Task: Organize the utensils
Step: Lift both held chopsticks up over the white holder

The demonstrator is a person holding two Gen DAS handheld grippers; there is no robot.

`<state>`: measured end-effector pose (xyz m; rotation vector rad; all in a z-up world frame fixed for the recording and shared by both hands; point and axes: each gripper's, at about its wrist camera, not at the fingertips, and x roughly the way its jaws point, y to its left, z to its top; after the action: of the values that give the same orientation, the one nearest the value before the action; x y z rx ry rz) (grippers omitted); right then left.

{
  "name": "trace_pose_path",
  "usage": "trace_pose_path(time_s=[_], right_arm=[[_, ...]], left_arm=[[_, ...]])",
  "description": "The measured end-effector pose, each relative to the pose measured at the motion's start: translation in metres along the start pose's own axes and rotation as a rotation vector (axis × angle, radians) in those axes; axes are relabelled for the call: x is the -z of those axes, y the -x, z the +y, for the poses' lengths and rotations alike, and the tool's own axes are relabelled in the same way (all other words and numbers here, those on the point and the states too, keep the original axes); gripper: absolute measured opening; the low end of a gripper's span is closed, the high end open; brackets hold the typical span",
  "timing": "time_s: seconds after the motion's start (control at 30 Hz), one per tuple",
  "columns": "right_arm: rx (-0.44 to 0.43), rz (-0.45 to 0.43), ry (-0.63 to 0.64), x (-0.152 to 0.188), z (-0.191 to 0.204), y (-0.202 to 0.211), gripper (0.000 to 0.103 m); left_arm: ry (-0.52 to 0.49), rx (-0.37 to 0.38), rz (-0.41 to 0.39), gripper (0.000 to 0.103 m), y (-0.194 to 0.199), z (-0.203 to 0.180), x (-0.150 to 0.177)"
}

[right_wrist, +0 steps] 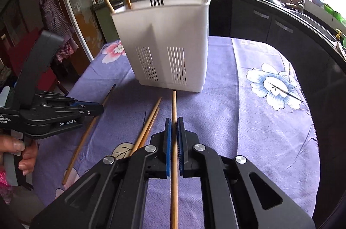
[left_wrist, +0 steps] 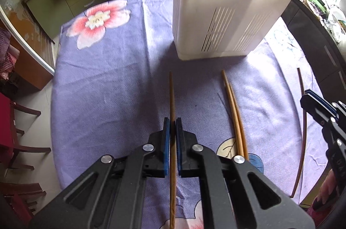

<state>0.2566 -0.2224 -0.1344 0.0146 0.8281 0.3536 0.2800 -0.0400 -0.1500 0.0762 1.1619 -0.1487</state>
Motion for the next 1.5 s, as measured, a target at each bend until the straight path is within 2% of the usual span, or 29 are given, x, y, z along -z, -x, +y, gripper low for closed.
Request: trace_pose_path(time_s=[0.37, 0.57, 1.1, 1.5], right_arm=[[-0.043, -0.17, 0.003, -0.01, 0.005, 0.084, 0.006], [-0.056, -0.211, 0.012, -0.009, 0.008, 0.112, 0.006], [-0.072, -0.257, 0.023, 0.001, 0.012, 0.143, 0.006], [-0.093, -0.283, 0.028, -0.027, 0.014, 0.147, 0.006]], left_arm=[[-0.024, 0.028, -0.139, 0.005, 0.076, -0.006, 0.005], [-0.034, 0.037, -0.181, 0.005, 0.101, -0.012, 0.009], [-0.068, 0.048, -0.237, 0.005, 0.134, -0.023, 0.015], [-0.083, 0.07, -0.257, 0.005, 0.15, -0.033, -0.003]])
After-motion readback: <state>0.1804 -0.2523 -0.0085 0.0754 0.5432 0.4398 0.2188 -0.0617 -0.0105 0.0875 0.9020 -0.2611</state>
